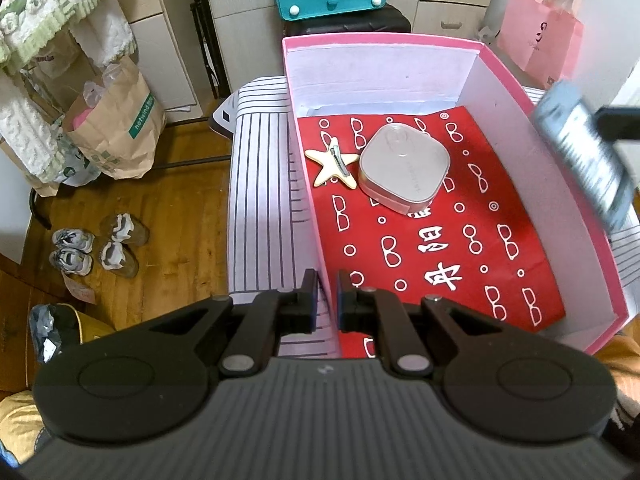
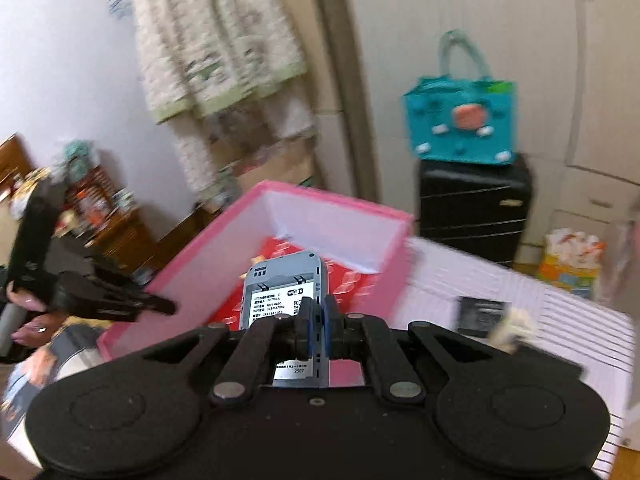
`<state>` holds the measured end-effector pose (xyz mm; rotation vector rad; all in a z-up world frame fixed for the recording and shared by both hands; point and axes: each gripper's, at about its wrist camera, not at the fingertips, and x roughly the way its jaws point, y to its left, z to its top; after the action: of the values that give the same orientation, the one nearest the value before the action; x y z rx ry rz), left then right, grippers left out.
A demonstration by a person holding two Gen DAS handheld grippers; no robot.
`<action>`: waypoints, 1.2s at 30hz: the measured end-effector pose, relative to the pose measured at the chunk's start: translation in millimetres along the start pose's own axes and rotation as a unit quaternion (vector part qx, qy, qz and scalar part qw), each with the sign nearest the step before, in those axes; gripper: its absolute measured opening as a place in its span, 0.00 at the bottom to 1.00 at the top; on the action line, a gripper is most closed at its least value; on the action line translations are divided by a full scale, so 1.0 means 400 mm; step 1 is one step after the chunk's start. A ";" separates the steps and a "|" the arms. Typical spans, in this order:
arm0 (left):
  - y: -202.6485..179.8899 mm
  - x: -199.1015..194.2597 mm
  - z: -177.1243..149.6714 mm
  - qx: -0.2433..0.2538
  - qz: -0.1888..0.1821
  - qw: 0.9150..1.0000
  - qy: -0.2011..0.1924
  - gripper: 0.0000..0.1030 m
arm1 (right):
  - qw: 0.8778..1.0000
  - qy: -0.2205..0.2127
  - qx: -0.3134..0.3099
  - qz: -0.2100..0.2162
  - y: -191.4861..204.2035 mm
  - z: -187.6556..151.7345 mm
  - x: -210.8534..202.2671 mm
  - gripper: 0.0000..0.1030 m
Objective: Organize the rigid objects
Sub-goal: 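Place the grey router with the right tool into the box and release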
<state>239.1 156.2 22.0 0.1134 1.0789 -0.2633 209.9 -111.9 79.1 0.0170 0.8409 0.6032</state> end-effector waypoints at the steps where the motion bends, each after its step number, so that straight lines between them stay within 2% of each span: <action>1: 0.002 0.000 0.000 -0.001 -0.002 1.000 0.000 0.08 | 1.000 0.014 -0.006 0.011 0.015 0.005 0.025 0.07; 8: 0.006 -0.001 -0.003 -0.005 -0.007 1.000 -0.002 0.08 | 0.991 0.113 -0.044 0.053 0.104 0.023 0.221 0.07; 19: 0.012 0.002 -0.008 -0.007 -0.014 1.000 -0.005 0.09 | 0.973 0.202 -0.091 0.068 0.120 0.054 0.413 0.07; 25: 0.010 0.002 -0.008 -0.009 -0.015 1.000 -0.006 0.09 | 0.969 0.214 -0.111 0.046 0.117 0.097 0.462 0.06; 30: 0.013 0.001 -0.008 -0.012 -0.016 1.000 -0.007 0.09 | 0.968 0.206 -0.142 0.017 0.132 0.115 0.490 0.08; 31: 0.012 0.001 -0.008 -0.013 -0.016 1.000 -0.006 0.09 | 0.969 0.200 -0.140 0.025 0.132 0.117 0.481 0.12; 36: 0.013 0.000 -0.010 -0.013 -0.015 1.000 -0.007 0.09 | 0.981 0.156 -0.106 0.051 0.114 0.121 0.363 0.15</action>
<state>237.2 162.1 20.0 0.0723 1.0697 -0.2779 295.5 10.3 22.5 -0.2345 1.0787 0.8024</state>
